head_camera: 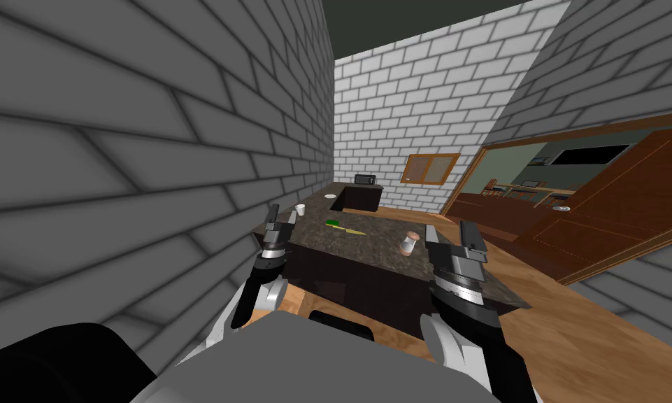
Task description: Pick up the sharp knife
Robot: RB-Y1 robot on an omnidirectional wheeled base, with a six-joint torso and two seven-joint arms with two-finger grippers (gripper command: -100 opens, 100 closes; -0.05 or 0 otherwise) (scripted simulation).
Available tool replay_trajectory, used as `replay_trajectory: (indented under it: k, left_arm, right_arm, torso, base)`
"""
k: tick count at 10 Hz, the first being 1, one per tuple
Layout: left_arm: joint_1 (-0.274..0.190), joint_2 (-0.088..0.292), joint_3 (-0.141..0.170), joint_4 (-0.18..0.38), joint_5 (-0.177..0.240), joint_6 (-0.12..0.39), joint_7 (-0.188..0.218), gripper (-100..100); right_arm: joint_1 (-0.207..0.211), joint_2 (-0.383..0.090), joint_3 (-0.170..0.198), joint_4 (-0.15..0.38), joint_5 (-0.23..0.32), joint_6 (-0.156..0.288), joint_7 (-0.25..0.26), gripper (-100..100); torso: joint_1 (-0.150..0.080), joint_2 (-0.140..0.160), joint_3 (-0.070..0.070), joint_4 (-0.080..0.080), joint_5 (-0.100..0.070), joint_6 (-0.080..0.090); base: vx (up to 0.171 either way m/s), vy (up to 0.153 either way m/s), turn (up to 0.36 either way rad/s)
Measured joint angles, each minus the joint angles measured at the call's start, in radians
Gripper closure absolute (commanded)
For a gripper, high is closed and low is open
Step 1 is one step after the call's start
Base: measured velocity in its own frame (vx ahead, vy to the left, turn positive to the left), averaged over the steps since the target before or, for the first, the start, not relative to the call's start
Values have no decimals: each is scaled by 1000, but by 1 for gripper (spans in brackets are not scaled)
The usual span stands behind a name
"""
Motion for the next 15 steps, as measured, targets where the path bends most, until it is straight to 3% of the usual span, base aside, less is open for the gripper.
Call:
replay_trajectory:
  k: [4, 15]
  left_arm:
    - [0, 0, 0, 0, 0, 0, 0, 0]
    - [0, 0, 0, 0, 0, 0, 0, 0]
  right_arm:
    - [-37, -84, 3, 24, 51, -2, 11, -100]
    - [-169, -399, 31, 174, 316, 16, 88, -100]
  torso:
    - [0, 2, 1, 1, 0, 0]
    - [3, 2, 1, 0, 1, 0]
  base:
    - [-37, 3, 60]
    - [-34, 38, 88]
